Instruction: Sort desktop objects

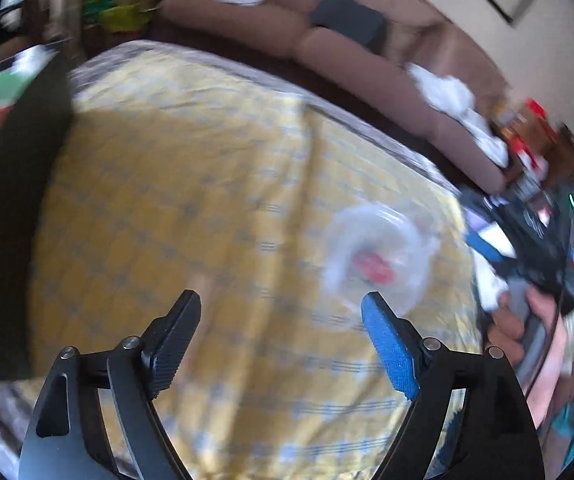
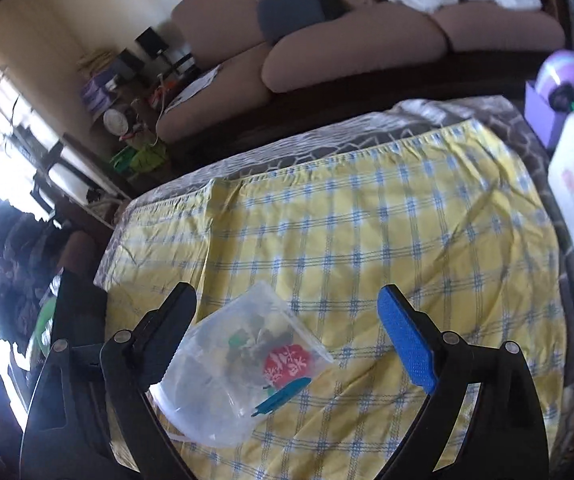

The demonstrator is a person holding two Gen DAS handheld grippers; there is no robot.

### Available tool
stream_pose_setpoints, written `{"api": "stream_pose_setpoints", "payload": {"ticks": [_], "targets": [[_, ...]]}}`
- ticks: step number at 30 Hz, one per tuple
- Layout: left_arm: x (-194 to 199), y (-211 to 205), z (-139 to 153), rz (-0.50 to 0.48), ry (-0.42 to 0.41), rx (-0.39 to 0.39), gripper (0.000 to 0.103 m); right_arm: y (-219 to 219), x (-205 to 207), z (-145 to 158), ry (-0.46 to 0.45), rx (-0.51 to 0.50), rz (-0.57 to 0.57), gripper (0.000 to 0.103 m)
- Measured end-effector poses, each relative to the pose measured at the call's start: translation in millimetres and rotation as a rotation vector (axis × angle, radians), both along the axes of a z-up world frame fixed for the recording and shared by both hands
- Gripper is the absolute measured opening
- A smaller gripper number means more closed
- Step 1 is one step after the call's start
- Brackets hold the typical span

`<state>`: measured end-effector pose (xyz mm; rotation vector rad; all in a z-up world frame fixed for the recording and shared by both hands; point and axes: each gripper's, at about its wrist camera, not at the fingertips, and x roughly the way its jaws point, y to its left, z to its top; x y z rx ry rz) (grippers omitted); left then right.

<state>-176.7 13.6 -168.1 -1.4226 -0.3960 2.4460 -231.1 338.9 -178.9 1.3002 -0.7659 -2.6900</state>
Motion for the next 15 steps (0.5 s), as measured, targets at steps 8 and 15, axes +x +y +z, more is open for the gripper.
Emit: {"api": "stream_pose_setpoints", "payload": {"ticks": [8,15], "targets": [[-30,39,-44,-0.013,0.022,-0.079,0.034,-2,3,6,0.031,-0.011,0.034,0.092],[-28,10,-55,0.043,-0.070,-0.207,0.003,4,5,9,0.044,-0.023,0.034,0.092]]}}
